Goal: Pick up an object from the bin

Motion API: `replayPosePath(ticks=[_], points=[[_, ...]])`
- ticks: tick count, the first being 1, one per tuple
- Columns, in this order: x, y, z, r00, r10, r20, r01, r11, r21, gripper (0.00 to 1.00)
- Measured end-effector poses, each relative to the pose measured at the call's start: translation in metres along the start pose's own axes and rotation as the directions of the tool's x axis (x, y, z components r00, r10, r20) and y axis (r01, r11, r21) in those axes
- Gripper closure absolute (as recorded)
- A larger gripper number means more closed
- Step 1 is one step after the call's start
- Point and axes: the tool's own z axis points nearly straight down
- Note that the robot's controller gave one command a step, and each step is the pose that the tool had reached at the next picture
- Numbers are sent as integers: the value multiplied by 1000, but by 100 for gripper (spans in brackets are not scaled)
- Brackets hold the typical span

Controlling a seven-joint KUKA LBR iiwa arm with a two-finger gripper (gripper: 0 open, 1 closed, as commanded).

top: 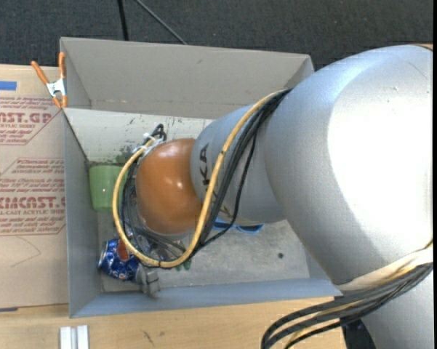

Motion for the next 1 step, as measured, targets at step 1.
replayPosePath(ticks=[1], points=[[4,-3,1,1000,6,-14,-6,1000,2,100]])
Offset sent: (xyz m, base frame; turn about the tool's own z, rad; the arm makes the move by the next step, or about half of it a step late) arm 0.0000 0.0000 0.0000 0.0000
